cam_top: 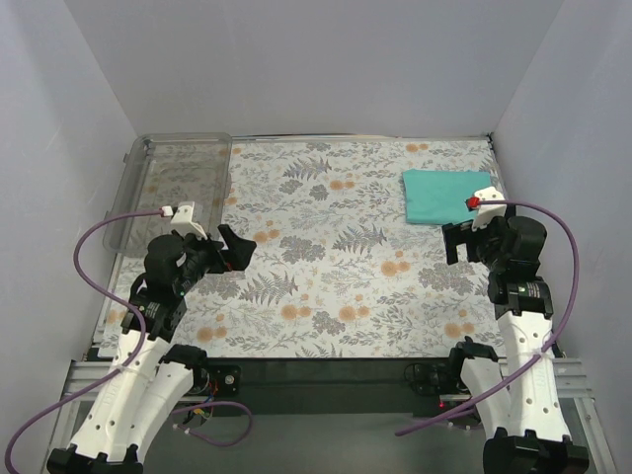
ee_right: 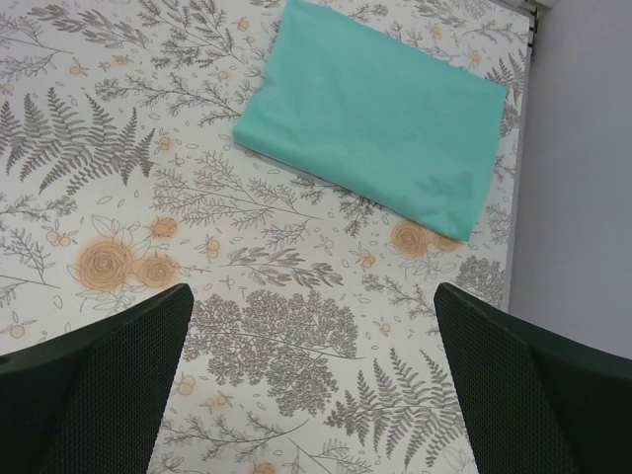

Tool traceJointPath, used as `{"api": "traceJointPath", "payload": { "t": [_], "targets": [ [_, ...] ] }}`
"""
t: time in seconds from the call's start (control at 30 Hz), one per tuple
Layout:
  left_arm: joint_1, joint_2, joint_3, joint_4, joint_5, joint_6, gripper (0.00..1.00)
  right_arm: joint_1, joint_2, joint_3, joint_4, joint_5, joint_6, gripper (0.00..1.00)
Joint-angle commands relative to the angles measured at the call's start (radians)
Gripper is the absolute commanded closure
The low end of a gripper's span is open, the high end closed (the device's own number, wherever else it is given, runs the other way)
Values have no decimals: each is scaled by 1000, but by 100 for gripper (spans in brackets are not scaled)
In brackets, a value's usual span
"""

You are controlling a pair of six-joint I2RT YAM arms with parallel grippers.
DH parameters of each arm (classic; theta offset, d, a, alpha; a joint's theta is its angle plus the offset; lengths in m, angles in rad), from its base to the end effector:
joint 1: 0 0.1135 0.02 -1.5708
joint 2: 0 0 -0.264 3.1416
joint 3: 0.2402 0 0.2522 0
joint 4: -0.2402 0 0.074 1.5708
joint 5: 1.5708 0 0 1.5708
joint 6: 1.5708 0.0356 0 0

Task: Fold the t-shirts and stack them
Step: Neatly place the folded tshirt to the corner

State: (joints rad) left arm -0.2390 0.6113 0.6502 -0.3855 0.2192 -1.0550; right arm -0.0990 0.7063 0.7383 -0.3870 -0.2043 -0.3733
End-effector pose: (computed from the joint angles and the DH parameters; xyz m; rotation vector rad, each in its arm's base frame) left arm 0.1425 -0.0427 0.2976 -0.6701 1.9506 -1.0508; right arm 0.1641 -0.0090 0.3148 -0.3971 1.8784 -0.1209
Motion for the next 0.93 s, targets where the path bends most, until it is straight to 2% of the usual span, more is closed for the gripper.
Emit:
{"api": "traceJointPath", "payload": {
  "t": [0.0, 0.07, 0.23, 0.83, 0.9],
  "targets": [
    [3, -24, 23, -30, -96, 7, 3, -2, -24, -19, 37, 51, 129, 2],
    [3, -45, 9, -29, -118, 9, 2, -2, -16, -22, 39, 153, 192, 2],
    [3, -73, -12, -23, -132, 12, 2, -2, 9, -25, 39, 244, 200, 2],
    [3, -93, -52, -3, -96, 7, 2, -2, 2, -70, 97, 313, 229, 2],
    [4, -91, -53, 0, -95, 6, 2, -2, 5, -71, 106, 304, 183, 2]
  ]
}}
